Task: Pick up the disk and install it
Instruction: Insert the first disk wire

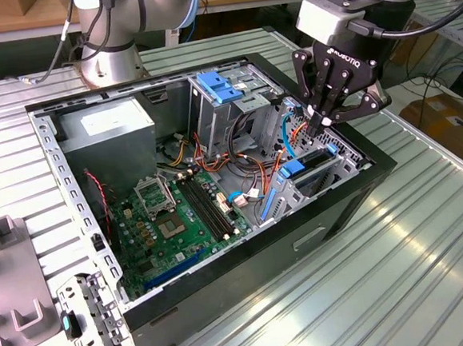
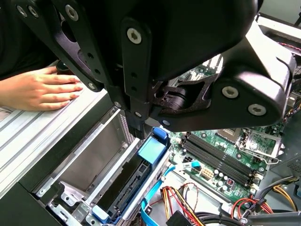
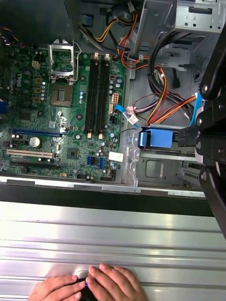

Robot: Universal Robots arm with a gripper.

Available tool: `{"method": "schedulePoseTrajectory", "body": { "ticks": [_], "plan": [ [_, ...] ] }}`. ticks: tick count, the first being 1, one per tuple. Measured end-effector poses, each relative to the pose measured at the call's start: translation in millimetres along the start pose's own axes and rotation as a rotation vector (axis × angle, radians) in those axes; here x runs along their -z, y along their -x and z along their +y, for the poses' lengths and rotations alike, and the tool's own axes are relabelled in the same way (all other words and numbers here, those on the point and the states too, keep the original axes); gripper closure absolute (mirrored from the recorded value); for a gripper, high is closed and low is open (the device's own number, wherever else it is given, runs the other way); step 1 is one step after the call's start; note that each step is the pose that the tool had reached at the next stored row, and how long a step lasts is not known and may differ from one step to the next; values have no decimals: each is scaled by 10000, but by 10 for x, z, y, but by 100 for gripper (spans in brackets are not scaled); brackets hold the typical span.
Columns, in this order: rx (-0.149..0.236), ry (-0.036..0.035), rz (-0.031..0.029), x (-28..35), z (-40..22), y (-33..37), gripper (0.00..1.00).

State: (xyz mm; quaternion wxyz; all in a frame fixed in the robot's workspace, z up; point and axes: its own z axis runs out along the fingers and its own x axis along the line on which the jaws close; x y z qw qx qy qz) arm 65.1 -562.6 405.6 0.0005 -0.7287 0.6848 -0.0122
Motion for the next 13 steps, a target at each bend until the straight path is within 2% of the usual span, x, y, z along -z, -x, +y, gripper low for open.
{"method": "schedulePoseTrajectory", "body": {
  "ticks": [8, 11, 13],
  "plan": [
    [0, 1, 0, 0, -2, 0, 89],
    [1, 0, 1, 0, -32, 0, 89],
    [1, 0, 0, -1, -80, -2, 89]
  ]
}}
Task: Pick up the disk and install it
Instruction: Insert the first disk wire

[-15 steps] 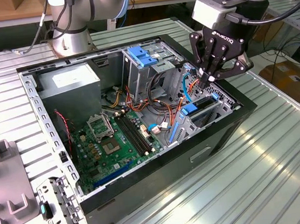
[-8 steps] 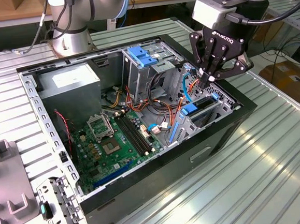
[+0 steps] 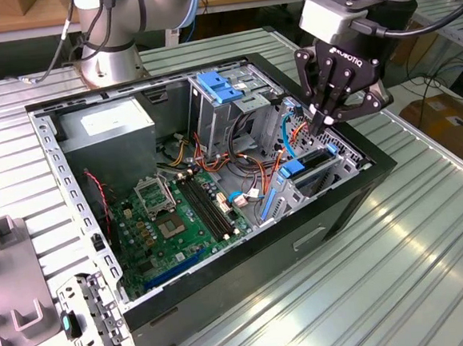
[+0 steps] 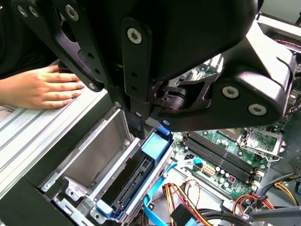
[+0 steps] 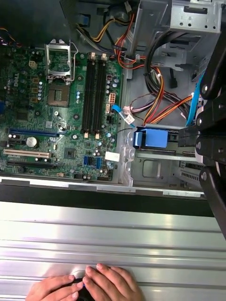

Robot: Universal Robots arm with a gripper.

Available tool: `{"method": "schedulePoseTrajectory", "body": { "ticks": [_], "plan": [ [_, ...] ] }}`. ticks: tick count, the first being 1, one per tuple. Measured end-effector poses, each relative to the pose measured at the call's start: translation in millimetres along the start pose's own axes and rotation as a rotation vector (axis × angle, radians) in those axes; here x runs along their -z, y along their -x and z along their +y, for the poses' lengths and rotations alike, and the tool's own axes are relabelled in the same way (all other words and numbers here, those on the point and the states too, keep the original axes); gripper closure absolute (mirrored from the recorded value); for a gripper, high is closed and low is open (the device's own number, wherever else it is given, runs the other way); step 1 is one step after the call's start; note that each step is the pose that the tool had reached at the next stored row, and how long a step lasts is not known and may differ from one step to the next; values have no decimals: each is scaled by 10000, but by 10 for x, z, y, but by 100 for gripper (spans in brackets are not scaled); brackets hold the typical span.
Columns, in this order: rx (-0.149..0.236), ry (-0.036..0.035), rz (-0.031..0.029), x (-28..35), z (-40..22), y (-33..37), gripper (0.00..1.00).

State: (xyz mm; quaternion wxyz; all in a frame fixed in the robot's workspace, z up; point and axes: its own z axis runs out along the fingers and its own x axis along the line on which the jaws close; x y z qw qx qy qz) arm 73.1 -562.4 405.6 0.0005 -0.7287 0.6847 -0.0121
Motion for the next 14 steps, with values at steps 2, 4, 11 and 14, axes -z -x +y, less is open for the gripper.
{"method": "schedulePoseTrajectory", "body": {
  "ticks": [2, 4, 11, 14],
  "plan": [
    [-1, 0, 0, -1, -60, -2, 89],
    [-1, 0, 0, -2, -102, -2, 89],
    [-1, 0, 0, -4, -252, -1, 89],
    [-1, 0, 0, -4, -256, -1, 89]
  ]
}}
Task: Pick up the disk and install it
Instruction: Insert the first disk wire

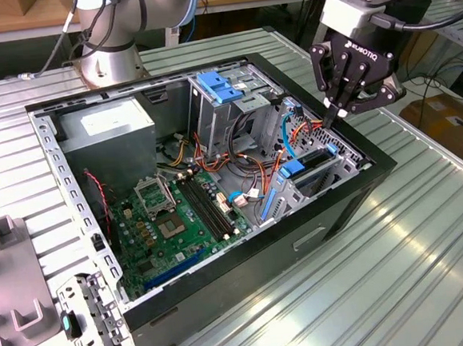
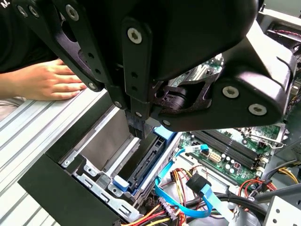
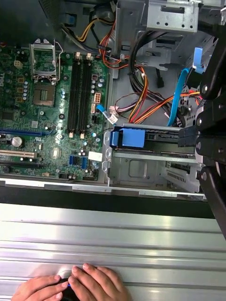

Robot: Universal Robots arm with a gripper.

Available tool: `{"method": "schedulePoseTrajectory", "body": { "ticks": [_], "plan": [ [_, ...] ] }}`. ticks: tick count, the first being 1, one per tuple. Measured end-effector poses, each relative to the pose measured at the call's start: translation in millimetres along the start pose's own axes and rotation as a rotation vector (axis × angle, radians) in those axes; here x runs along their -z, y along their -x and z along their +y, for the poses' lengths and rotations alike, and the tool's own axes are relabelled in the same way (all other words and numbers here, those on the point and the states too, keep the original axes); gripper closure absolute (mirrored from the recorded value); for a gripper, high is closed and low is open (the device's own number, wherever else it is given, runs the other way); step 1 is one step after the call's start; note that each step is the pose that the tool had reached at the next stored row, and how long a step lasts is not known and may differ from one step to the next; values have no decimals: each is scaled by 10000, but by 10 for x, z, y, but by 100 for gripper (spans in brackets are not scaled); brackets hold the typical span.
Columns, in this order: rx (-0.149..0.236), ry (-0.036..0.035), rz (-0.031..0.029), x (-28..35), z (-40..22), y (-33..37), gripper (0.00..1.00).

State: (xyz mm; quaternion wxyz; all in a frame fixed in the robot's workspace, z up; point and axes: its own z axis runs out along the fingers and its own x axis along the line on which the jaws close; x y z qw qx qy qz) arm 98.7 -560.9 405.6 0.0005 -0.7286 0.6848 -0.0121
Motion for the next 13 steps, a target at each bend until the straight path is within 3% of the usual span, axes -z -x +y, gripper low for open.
{"method": "schedulePoseTrajectory", "body": {
  "ticks": [13],
  "plan": [
    [129, -2, -2, 0, -2, 0, 89]
  ]
}}
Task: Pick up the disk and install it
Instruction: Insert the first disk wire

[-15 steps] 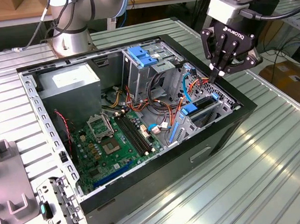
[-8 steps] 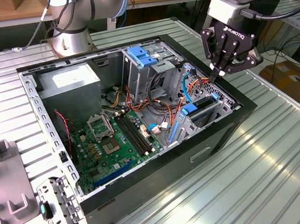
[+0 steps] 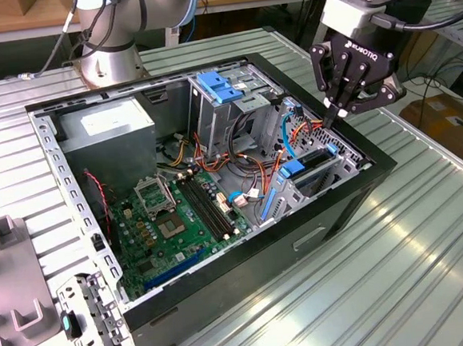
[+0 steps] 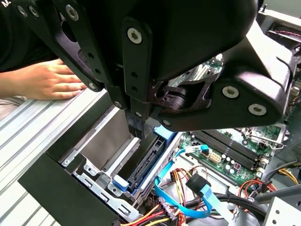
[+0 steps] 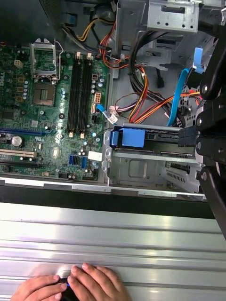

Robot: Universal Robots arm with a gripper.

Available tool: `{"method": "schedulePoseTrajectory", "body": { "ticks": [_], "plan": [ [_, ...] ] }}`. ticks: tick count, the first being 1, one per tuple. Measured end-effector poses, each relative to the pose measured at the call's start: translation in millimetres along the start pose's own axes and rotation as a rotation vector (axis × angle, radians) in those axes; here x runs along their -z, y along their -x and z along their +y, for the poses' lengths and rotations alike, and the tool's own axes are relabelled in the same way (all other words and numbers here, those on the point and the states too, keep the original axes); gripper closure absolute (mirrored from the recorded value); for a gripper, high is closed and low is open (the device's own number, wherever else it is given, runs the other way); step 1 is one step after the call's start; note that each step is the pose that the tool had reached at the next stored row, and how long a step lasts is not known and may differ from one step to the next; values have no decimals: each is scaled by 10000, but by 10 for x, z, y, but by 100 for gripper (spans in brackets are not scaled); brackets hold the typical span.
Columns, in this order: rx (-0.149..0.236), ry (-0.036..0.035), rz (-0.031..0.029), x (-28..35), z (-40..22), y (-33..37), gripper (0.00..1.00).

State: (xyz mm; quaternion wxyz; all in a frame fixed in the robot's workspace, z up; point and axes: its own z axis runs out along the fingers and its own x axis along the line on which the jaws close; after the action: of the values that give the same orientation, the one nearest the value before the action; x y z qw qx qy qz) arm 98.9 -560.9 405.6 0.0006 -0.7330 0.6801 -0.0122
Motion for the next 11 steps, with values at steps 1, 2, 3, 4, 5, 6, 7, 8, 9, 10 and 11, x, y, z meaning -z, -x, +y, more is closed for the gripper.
{"method": "schedulePoseTrajectory", "body": {
  "ticks": [1, 2, 3, 4, 5, 6, 7, 8, 9, 10, 11],
  "plan": [
    [73, -1, -1, 0, 0, 0, 89],
    [180, -3, -3, 0, 0, 0, 89],
    [446, -8, -8, 0, 0, 0, 89],
    [817, -14, -14, 0, 0, 0, 89],
    [1114, -19, -19, 0, 0, 0, 89],
    [1249, -21, -22, 0, -1, 0, 89],
    [1272, -22, -22, 1, -2, -1, 89],
    [1289, -21, -21, 4, -4, -1, 89],
    [1314, -19, -24, 21, -5, -1, 89],
    [1320, -18, -24, 32, -5, -1, 89],
    [1325, -19, -24, 40, -6, 0, 89]
  ]
}}
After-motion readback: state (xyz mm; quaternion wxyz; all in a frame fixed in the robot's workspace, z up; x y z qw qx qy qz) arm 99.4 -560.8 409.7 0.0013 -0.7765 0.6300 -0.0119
